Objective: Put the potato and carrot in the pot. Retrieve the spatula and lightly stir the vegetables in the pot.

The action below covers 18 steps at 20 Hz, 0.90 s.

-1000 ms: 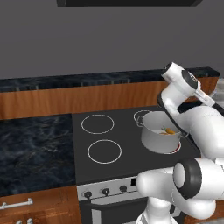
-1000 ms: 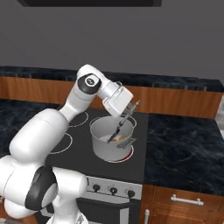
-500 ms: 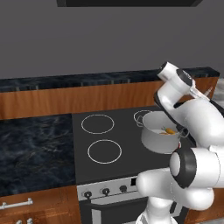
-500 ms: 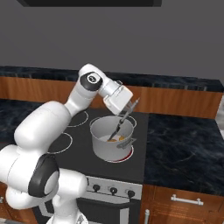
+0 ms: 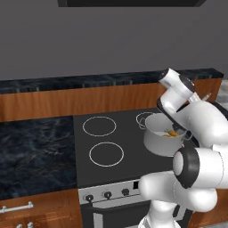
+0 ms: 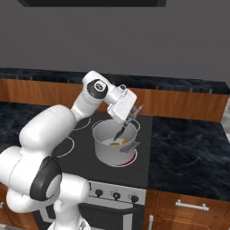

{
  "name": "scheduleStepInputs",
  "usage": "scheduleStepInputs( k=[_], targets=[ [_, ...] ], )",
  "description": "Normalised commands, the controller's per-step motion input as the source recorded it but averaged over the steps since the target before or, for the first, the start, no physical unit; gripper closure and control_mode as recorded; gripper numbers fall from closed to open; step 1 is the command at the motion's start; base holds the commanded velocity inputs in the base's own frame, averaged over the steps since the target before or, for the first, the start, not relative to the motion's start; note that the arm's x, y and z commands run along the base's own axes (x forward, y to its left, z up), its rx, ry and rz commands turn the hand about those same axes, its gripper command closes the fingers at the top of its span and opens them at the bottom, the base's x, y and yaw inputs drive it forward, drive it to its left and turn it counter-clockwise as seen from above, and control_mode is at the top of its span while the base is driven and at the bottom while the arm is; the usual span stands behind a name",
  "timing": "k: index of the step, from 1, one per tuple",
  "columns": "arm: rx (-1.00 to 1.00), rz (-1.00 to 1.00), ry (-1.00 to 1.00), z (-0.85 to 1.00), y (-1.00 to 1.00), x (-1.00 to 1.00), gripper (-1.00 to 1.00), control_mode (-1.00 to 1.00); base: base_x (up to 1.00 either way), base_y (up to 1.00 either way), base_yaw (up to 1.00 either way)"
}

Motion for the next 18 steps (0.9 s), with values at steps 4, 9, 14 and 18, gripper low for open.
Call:
scheduleStepInputs(
  k=[4, 9, 14, 18],
  targets=[
    [0.0, 0.0, 0.0, -0.12, 0.0, 0.01, 1.0, -1.0, 0.0, 0.0, 0.0],
    [0.0, 0.0, 0.0, -0.23, 0.0, 0.0, 1.0, -1.0, 0.0, 0.0, 0.0],
    [0.0, 0.0, 0.0, -0.3, 0.0, 0.0, 1.0, -1.0, 0.0, 0.0, 0.0],
    [0.0, 0.0, 0.0, -0.15, 0.0, 0.0, 1.0, -1.0, 0.0, 0.0, 0.0]
  ],
)
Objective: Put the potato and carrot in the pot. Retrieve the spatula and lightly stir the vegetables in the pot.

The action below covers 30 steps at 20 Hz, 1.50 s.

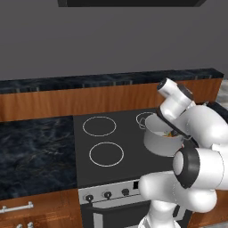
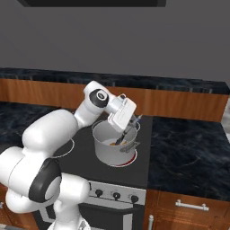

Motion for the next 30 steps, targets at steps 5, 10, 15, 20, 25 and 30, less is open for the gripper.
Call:
scheduleStepInputs(
  k=[5, 10, 15, 20, 25, 30],
  targets=[
    [0.0, 0.0, 0.0, -0.18, 0.0, 0.0, 1.0, -1.0, 0.0, 0.0, 0.0],
    [-0.02, 0.0, 0.0, -0.42, 0.0, 0.16, 1.0, -1.0, 0.0, 0.0, 0.0],
    [-0.05, 0.0, 0.0, -0.06, 0.0, 0.37, 1.0, -1.0, 0.0, 0.0, 0.0],
    [-0.05, 0.0, 0.0, 0.0, 0.0, 0.28, 1.0, -1.0, 0.0, 0.0, 0.0],
    [-0.08, 0.0, 0.0, 0.02, 0.0, 0.1, 1.0, -1.0, 0.0, 0.0, 0.0],
    [-0.09, 0.0, 0.0, 0.0, -0.02, 0.0, 1.0, -1.0, 0.0, 0.0, 0.0]
  ],
)
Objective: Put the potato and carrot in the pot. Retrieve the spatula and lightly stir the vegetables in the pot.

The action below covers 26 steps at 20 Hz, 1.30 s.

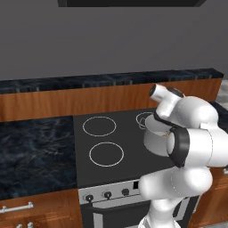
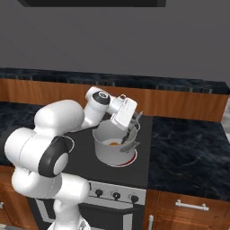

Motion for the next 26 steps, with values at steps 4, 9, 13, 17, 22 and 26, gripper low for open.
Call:
scheduleStepInputs(
  k=[4, 9, 13, 17, 22, 26],
  targets=[
    [-0.08, 0.0, 0.0, 0.01, -0.01, 0.0, 1.0, -1.0, 0.0, 0.0, 0.0],
    [-0.08, 0.0, 0.0, -0.05, 0.0, 0.04, 1.0, -1.0, 0.0, 0.0, 0.0],
    [-0.05, 0.0, 0.0, -0.08, 0.05, 0.01, 1.0, -1.0, 0.0, 0.0, 0.0],
    [-0.01, 0.0, -0.01, 0.03, 0.18, -0.12, 1.0, -1.0, 0.0, 0.0, 0.0],
    [-0.09, 0.0, -0.02, -0.48, 0.03, -0.04, 1.0, -1.0, 0.0, 0.0, 0.0],
    [-0.09, 0.0, -0.06, -0.16, 0.0, -0.02, 1.0, -1.0, 0.0, 0.0, 0.0]
  ],
)
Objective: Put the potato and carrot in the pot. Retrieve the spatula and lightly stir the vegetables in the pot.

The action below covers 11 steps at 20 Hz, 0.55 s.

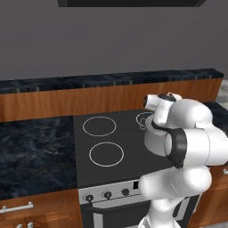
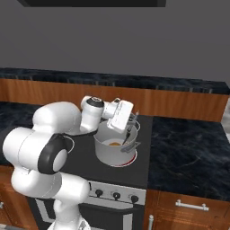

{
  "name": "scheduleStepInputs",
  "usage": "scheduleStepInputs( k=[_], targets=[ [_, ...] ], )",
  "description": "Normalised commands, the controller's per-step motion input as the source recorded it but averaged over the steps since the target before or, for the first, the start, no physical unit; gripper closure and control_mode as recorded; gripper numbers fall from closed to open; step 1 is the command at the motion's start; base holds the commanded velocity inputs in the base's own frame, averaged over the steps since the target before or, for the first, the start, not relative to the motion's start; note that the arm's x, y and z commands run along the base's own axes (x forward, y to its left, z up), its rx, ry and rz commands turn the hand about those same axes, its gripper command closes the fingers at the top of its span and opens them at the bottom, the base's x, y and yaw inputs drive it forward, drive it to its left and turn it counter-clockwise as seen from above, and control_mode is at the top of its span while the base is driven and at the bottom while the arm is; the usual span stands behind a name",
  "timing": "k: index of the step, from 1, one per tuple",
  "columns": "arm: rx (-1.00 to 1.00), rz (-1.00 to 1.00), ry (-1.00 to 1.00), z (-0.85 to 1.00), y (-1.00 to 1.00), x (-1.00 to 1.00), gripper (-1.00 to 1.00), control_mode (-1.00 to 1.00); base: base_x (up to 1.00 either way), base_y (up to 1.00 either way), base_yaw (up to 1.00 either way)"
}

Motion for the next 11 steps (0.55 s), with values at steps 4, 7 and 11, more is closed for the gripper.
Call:
scheduleStepInputs(
  k=[4, 7, 11],
  targets=[
    [-0.06, 0.0, -0.02, 0.13, 0.0, 0.0, 1.0, -1.0, 0.0, 0.0, 0.0],
    [-0.05, 0.0, 0.0, 0.0, 0.08, -0.11, 1.0, -1.0, 0.0, 0.0, 0.0],
    [-0.04, 0.0, 0.0, -0.02, 0.23, -0.29, 1.0, -1.0, 0.0, 0.0, 0.0]
  ],
)
